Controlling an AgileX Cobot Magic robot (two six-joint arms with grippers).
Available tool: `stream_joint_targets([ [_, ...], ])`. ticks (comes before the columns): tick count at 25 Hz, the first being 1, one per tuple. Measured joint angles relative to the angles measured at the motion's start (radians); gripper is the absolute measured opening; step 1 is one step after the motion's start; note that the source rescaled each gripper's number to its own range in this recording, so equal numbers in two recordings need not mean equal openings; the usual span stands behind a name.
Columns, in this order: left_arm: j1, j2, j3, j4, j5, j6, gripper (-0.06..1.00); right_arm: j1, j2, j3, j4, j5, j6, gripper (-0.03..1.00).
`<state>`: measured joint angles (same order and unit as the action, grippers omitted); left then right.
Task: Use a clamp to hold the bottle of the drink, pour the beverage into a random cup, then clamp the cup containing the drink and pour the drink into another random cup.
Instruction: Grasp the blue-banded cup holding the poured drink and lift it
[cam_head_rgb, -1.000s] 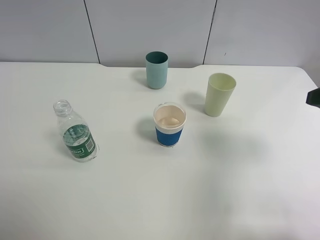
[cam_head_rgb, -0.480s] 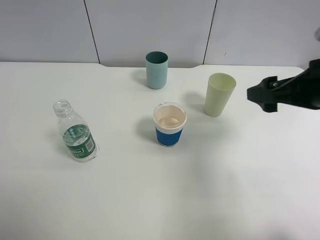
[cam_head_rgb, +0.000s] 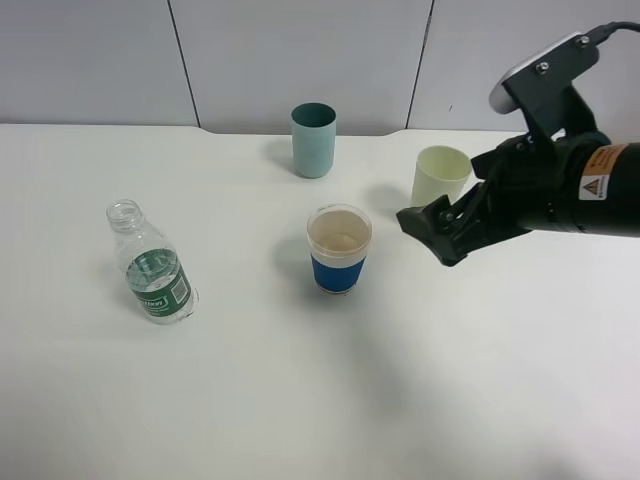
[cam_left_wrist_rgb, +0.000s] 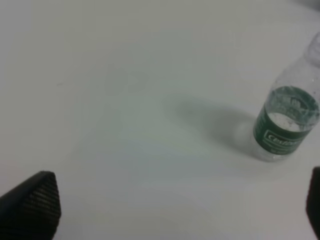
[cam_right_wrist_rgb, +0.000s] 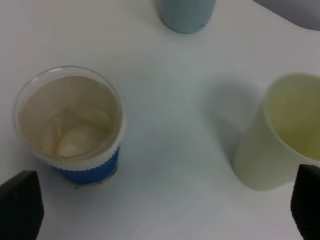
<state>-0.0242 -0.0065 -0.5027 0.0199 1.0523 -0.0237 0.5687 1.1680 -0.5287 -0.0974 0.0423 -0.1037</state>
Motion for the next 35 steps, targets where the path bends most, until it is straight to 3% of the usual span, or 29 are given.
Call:
stream_joint_targets([
  [6, 0.0, 0.0, 0.0, 0.0, 0.001, 0.0, 1.0, 0.068, 0.089, 0.0, -0.006, -0.017, -0.006, 1.0],
  [18, 0.0, 0.0, 0.0, 0.0, 0.001, 0.0, 1.0, 0.072, 0.271, 0.0, -0.008, -0.049, 0.047, 1.0],
  [29, 0.0, 0.0, 0.0, 0.0, 0.001, 0.0, 1.0, 0.072, 0.478, 0.0, -0.017, -0.256, 0.035, 1.0],
  [35, 0.0, 0.0, 0.0, 0.0, 0.001, 0.0, 1.0, 0.072, 0.559, 0.09, -0.014, -0.48, -0.028, 1.0],
])
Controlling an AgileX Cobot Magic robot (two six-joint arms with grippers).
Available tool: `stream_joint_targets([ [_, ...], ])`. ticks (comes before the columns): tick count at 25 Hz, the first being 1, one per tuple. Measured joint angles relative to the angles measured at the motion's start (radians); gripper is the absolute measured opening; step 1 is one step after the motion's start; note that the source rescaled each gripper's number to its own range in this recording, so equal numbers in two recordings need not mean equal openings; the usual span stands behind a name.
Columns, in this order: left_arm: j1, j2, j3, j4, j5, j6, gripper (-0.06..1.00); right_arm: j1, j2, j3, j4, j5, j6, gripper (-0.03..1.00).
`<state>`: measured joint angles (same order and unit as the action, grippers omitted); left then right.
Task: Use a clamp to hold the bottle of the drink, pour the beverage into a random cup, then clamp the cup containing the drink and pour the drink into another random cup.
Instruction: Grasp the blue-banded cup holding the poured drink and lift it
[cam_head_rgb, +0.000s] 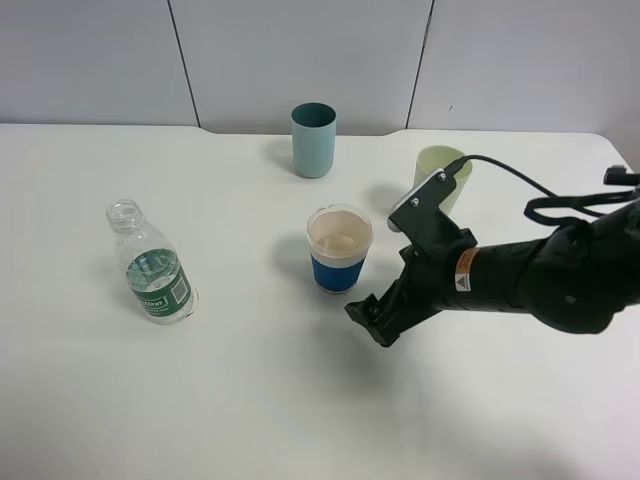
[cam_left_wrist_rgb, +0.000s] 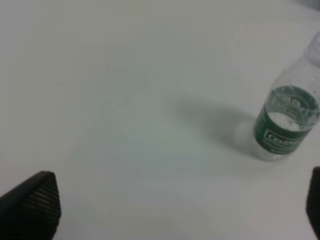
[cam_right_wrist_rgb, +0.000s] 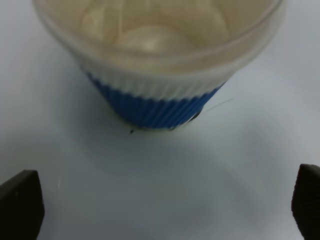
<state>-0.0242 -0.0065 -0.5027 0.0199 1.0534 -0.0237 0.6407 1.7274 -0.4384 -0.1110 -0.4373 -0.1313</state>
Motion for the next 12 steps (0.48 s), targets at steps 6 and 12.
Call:
stream_joint_targets([
  [6, 0.0, 0.0, 0.0, 0.0, 0.0, 0.0, 1.0, 0.0, 0.099, 0.097, 0.125, -0.299, -0.126, 1.0],
  [12, 0.0, 0.0, 0.0, 0.0, 0.0, 0.0, 1.0, 0.0, 0.201, 0.113, 0.156, -0.519, -0.197, 1.0],
])
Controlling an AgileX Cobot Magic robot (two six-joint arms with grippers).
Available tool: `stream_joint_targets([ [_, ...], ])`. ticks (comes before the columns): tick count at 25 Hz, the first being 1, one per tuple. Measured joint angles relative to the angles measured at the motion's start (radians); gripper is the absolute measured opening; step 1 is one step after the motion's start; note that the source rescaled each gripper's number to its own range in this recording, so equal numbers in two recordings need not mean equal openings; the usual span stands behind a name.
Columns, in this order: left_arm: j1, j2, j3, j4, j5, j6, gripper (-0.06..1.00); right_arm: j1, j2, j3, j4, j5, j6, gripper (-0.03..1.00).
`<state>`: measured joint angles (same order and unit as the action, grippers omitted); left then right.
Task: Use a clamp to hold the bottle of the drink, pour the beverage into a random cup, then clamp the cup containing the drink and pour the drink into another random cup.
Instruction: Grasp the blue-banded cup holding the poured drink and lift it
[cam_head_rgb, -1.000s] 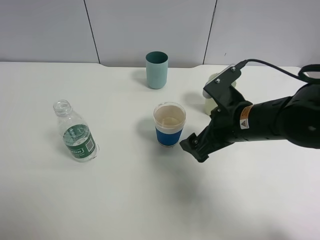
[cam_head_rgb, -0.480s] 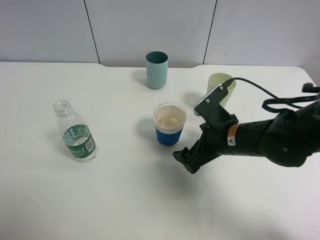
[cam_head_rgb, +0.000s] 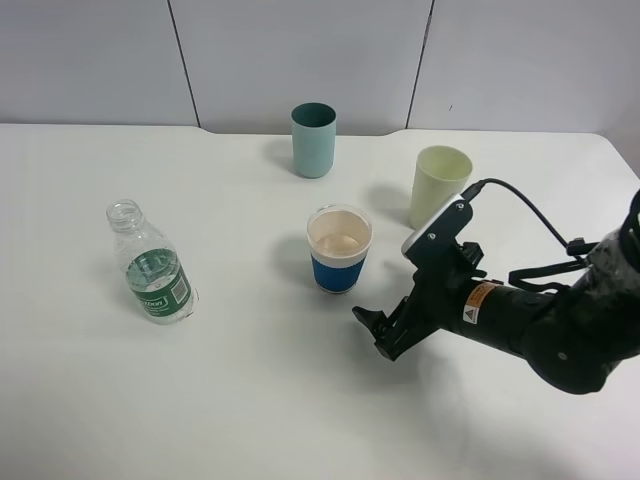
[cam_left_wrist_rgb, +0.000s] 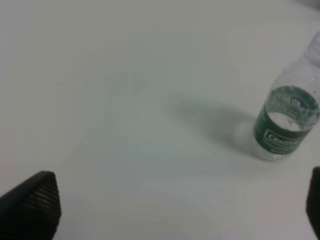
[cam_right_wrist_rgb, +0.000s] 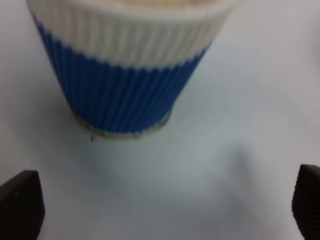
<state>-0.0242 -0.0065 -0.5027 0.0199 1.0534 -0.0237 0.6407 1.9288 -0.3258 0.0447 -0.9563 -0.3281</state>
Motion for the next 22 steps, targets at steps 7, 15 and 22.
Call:
stream_joint_targets([
  [7, 0.0, 0.0, 0.0, 0.0, 0.0, 0.0, 1.0, 0.0, 0.036, 0.0, -0.061, -0.197, 0.0, 1.0],
  [15, 0.0, 0.0, 0.0, 0.0, 0.0, 0.0, 1.0, 0.0, 0.073, -0.023, -0.077, -0.249, 0.02, 1.0],
  [22, 0.0, 0.0, 0.0, 0.0, 0.0, 0.0, 1.0, 0.0, 0.109, -0.092, -0.103, -0.25, 0.038, 1.0],
])
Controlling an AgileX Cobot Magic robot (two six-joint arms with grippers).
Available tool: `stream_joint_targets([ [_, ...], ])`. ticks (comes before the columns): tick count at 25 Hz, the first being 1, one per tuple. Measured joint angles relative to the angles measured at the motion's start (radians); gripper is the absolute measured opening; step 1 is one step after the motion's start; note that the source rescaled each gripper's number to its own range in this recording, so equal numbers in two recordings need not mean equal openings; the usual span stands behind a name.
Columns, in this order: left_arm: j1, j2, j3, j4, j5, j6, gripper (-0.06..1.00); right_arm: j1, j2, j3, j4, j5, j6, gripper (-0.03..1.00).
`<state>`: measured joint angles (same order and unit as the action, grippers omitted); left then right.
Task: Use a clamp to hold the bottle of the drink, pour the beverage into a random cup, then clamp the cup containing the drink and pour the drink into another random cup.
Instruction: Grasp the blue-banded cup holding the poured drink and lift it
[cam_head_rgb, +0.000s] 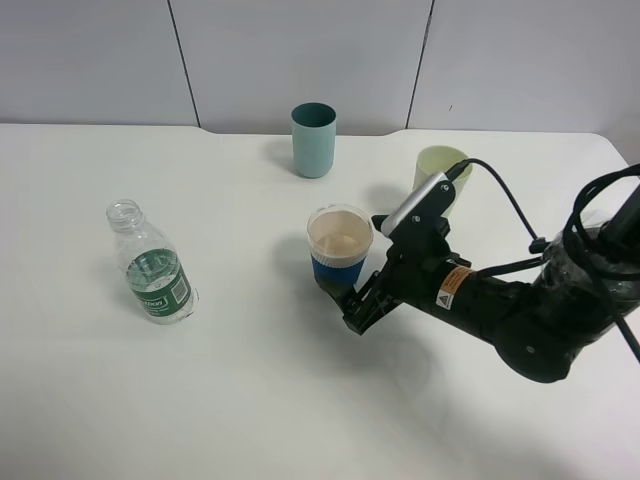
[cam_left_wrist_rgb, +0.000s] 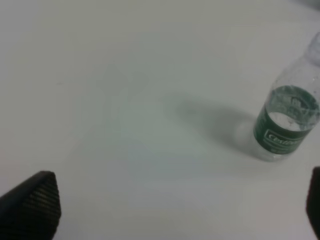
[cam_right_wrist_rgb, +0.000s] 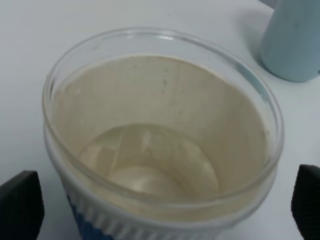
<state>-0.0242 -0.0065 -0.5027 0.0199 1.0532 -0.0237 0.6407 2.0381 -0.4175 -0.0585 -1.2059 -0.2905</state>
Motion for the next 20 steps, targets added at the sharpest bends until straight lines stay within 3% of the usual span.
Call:
stream_joint_targets([
  [20, 0.0, 0.0, 0.0, 0.0, 0.0, 0.0, 1.0, -0.011, 0.046, -0.075, -0.034, 0.0, 0.031, 1.0],
])
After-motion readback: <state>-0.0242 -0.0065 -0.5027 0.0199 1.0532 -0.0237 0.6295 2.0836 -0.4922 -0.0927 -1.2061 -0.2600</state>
